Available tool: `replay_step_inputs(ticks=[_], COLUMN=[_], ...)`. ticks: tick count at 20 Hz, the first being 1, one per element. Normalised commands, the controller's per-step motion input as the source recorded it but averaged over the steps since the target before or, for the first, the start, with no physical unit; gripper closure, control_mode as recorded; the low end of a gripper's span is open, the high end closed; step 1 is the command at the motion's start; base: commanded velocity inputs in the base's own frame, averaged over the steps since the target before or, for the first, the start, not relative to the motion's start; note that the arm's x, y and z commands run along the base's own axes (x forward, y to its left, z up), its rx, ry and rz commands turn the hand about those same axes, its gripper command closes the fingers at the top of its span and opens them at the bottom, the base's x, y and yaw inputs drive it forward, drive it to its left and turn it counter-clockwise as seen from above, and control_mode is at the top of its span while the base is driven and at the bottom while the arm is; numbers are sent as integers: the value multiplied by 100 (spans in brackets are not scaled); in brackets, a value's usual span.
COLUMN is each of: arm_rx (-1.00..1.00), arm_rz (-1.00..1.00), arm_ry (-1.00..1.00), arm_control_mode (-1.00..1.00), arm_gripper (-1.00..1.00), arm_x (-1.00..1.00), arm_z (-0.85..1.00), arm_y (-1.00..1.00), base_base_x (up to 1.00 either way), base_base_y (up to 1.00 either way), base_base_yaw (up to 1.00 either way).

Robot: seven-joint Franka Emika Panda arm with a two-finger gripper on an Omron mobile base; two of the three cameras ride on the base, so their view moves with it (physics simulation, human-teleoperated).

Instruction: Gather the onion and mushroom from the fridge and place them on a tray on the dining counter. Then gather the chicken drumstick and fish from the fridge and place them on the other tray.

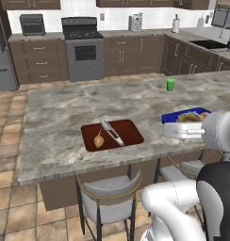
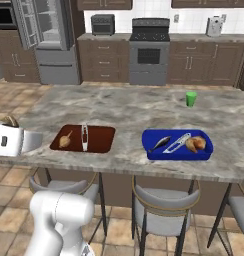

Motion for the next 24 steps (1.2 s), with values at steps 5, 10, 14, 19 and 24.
replay_step_inputs(ticks=[5, 10, 14, 19, 24], arm_rx=[0, 3, 0, -7, -4], arm_rz=[0, 4, 0, 0, 0], arm_ry=[0, 28, 58, 51, 32], arm_control_mode=[100, -100, -100, -100, -100], arm_gripper=[100, 100, 100, 100, 100], arm_x=[0, 80, 99, 78, 62], arm_z=[0, -1, -26, -51, -65], arm_y=[0, -12, -9, 0, 0], base_base_x=[87, 19, 0, 0, 0], base_base_y=[-15, -2, 0, 0, 0], base_base_yaw=[9, 1, 0, 0, 0])
